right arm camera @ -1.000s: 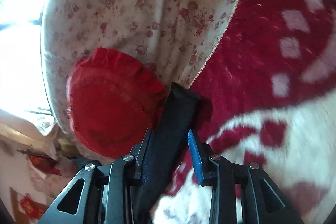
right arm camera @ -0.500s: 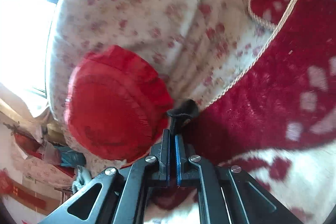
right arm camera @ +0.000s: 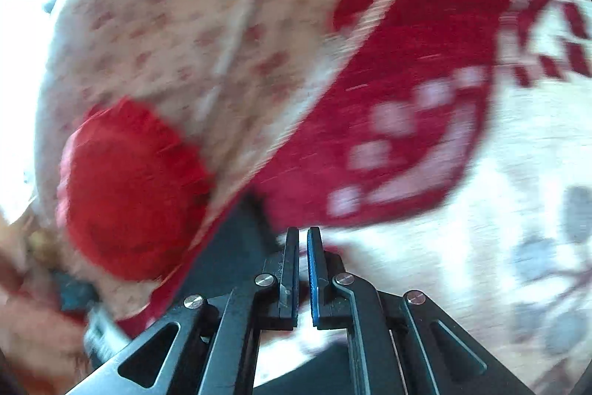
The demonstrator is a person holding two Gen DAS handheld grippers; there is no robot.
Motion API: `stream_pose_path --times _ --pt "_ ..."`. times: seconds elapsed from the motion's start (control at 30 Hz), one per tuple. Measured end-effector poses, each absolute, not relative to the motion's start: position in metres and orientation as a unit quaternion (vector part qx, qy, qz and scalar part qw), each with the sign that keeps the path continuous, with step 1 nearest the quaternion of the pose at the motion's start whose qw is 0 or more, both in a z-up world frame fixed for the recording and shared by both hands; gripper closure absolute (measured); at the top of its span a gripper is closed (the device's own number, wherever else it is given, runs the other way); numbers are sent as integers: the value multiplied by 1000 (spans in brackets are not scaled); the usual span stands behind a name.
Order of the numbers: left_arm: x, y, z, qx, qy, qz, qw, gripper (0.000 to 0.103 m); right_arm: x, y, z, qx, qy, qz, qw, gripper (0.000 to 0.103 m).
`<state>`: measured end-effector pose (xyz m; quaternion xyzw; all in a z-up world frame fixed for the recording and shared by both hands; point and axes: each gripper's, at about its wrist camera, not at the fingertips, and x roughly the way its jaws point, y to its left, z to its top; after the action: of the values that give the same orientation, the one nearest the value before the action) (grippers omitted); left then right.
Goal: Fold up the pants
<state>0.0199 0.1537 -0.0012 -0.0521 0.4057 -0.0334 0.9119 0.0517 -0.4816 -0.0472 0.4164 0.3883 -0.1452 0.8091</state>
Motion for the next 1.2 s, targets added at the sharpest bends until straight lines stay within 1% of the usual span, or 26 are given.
stream_pose_path --times 0.1,0.13,0.17,0.23,0.27,0.37,0.4,0.43,0.47,0.5,0.53,0.57,0.6,0.63,0.67,0.8,1.03,1.1,1.13,1.2 --pt "26 145 -19 -55 433 -33 899 93 44 -483 -17 397 336 -128 845 99" --pt "26 145 -24 -60 439 -32 896 87 46 -479 -9 384 329 -106 856 99" --pt "27 147 -29 -74 444 -31 892 86 56 -464 3 358 327 -39 873 99" --pt "28 148 -35 -92 448 -32 889 85 70 -441 8 331 352 50 874 99" --pt "28 150 -38 -99 449 -33 887 84 80 -423 1 309 391 87 863 99" --pt "32 154 -42 -114 451 -38 884 79 96 -403 -29 236 489 58 838 99" --pt "33 154 -41 -115 451 -39 884 78 101 -400 -42 188 525 19 830 100" --pt "34 153 -41 -116 451 -40 884 75 103 -399 -42 170 525 10 834 102" --pt "34 151 -41 -120 450 -43 884 69 104 -400 -37 174 514 15 840 101" --pt "35 151 -42 -123 449 -47 884 66 104 -403 -26 184 493 19 850 101" --pt "35 151 -42 -128 448 -51 883 61 105 -407 -18 188 472 20 861 100" --pt "36 151 -42 -132 447 -52 883 58 107 -410 -10 192 450 19 872 97" --pt "37 150 -42 -133 447 -51 883 57 112 -414 -4 198 433 15 879 87" --pt "37 149 -43 -132 445 -49 884 56 118 -419 -1 208 421 13 883 80" --pt "37 148 -43 -130 444 -48 885 55 128 -425 -3 223 416 21 881 70" --pt "35 146 -46 -126 432 -46 892 55 157 -430 -22 269 444 21 854 70" --pt "34 150 -49 -140 416 -53 897 54 187 -427 -33 241 476 -10 846 70" --pt "34 150 -49 -140 412 -52 899 54 189 -428 -38 236 484 1 842 77" --pt "34 150 -50 -141 410 -52 900 53 190 -428 -41 235 486 5 842 78" --pt "34 149 -50 -142 406 -51 901 52 191 -425 -43 234 487 17 841 87"
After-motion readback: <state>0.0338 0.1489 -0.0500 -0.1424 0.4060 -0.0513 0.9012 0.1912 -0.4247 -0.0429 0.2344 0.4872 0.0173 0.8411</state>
